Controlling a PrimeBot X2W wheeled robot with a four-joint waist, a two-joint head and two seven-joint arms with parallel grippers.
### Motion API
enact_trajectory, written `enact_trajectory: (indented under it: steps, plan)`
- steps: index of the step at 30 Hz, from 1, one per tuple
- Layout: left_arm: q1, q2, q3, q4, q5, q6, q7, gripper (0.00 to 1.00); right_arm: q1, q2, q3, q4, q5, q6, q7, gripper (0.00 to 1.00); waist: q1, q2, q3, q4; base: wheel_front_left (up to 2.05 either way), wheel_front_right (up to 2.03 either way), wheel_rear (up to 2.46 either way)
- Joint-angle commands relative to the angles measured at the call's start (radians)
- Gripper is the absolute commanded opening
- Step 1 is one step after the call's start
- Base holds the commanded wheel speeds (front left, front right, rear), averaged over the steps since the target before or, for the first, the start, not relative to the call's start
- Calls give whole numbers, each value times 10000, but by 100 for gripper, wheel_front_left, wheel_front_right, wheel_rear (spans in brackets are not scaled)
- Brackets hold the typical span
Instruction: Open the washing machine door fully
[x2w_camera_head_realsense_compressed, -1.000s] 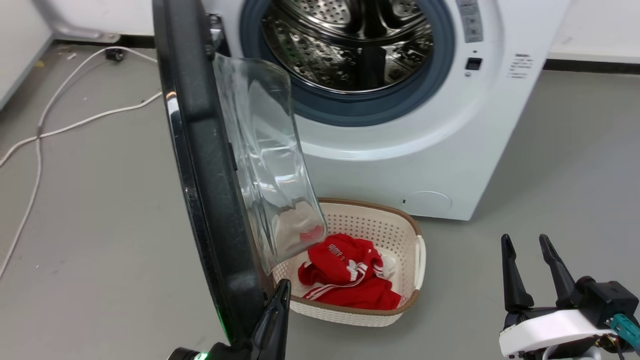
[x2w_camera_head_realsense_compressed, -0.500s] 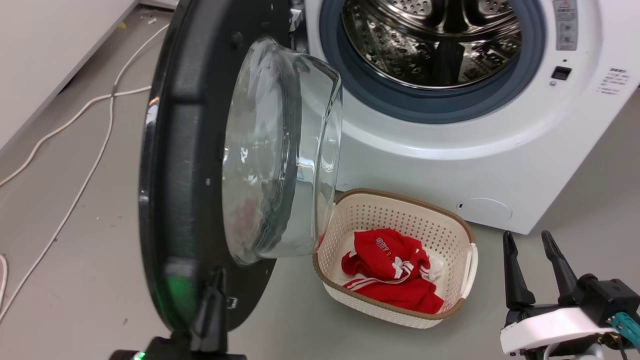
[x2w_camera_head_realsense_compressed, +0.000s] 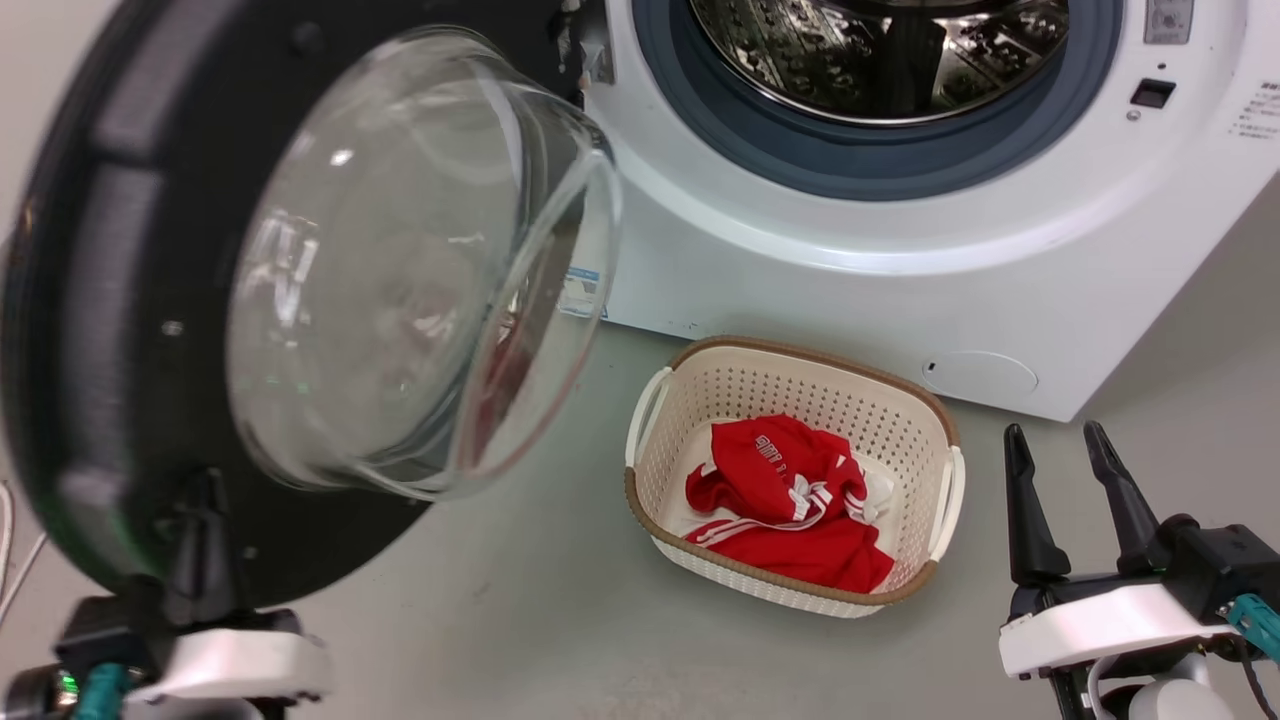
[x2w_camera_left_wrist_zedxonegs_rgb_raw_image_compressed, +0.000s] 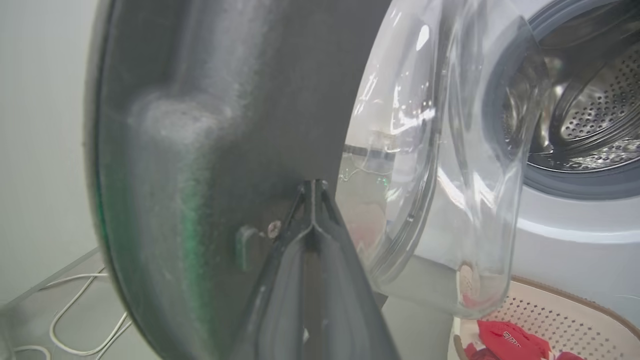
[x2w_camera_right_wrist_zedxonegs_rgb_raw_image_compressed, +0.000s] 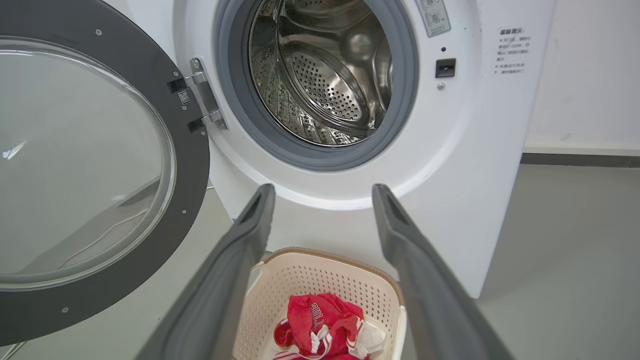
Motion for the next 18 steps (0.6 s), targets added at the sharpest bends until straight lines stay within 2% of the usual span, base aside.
enact_trajectory:
  steps: [1, 7, 12, 18]
  plan:
    - [-297, 235, 421, 344, -125, 20, -57, 0, -159, 12, 4, -48, -50, -3, 22, 100, -1, 0, 149, -138, 0, 0, 0]
    - [-928, 683, 1492, 1376, -381, 9, -90, 0, -348, 12, -24, -185, -172, -3, 126, 100, -1, 0, 515, -379, 0, 0, 0]
    - [-1443, 1016, 2354, 2187, -442, -204, -88, 0, -447, 12, 14, -185, -178, -3, 146, 100, -1, 0, 686, -549, 0, 0, 0]
    - [-1921, 1369, 2857, 3158, -230, -447, -89, 0, -542, 12, -36, -186, -348, -3, 167, 100, -1, 0, 756, -681, 0, 0, 0]
